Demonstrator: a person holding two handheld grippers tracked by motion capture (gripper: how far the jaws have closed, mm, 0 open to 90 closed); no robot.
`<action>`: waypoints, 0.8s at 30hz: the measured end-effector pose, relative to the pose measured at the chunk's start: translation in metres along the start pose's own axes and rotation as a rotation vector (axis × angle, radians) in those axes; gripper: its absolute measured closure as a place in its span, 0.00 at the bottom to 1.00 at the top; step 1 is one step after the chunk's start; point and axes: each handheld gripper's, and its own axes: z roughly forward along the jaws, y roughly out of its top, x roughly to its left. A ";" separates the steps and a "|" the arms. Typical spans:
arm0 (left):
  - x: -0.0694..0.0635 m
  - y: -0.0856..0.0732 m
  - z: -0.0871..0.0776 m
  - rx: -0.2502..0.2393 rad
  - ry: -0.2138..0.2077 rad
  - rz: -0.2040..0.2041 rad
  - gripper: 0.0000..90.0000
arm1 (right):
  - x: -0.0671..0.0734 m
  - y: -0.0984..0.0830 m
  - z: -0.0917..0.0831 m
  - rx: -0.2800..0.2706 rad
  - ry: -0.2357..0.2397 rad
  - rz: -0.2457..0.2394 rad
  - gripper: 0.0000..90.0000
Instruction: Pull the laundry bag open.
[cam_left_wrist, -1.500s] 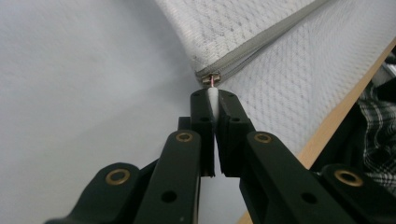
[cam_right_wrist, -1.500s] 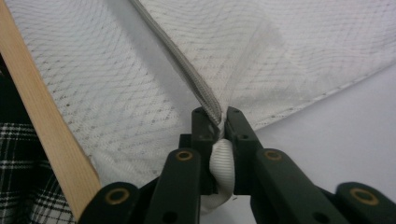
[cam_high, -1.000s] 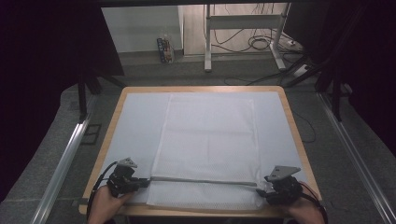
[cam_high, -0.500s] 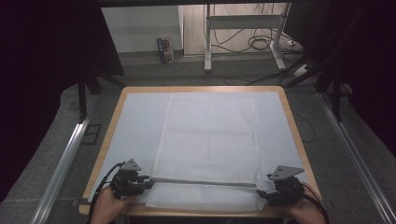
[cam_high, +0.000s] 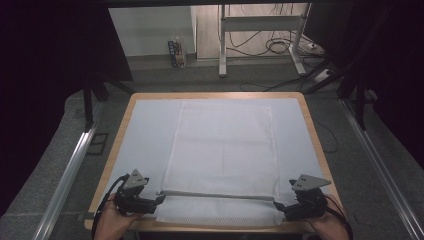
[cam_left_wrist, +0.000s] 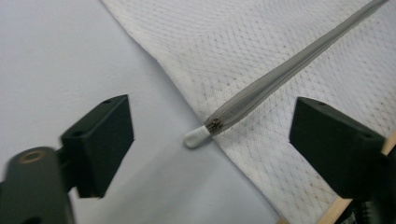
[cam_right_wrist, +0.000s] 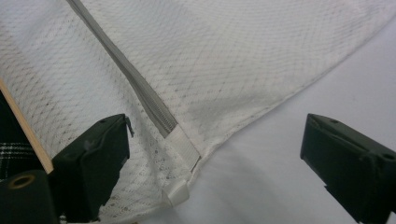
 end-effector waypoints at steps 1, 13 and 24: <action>0.000 -0.001 -0.002 -0.005 0.003 -0.007 0.12 | 0.000 0.000 -0.001 -0.005 -0.004 0.004 0.07; 0.001 -0.029 -0.022 -0.032 0.081 -0.007 0.02 | -0.003 -0.011 -0.018 -0.064 -0.046 0.063 0.04; 0.006 -0.044 -0.024 -0.052 0.133 -0.008 0.00 | -0.011 -0.030 -0.027 -0.083 -0.066 0.126 0.03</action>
